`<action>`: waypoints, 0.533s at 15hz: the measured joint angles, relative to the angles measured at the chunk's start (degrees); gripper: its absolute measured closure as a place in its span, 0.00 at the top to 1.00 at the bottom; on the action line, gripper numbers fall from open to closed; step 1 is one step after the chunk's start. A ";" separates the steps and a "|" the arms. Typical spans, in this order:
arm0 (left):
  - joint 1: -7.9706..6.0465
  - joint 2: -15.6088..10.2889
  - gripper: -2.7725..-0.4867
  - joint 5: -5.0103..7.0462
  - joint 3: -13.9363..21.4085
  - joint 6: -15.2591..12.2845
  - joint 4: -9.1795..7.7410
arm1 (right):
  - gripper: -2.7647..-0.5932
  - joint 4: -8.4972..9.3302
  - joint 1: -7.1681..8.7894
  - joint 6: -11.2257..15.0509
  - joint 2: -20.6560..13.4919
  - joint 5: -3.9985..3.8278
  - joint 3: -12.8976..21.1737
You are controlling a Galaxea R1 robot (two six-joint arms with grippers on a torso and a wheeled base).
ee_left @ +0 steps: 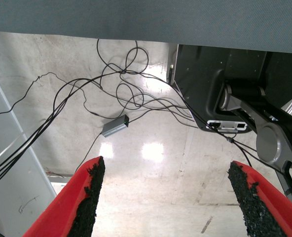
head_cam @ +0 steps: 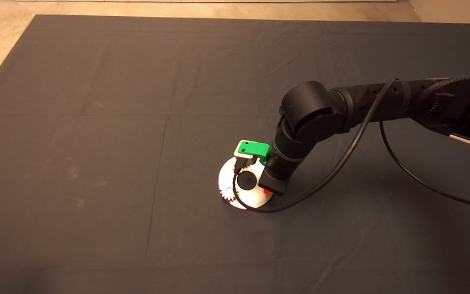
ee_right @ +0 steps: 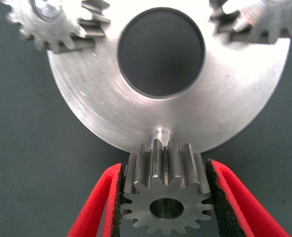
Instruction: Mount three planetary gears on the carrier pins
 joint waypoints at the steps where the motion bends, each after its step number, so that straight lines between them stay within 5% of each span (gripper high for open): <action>1: 0.00 -0.11 0.56 0.00 0.00 0.00 0.00 | 0.20 0.00 0.00 0.00 -0.31 -0.02 -0.05; 8: 0.00 -0.11 0.56 -0.01 0.00 0.00 -0.02 | 0.20 -0.02 0.00 -0.01 -0.30 -0.13 -0.22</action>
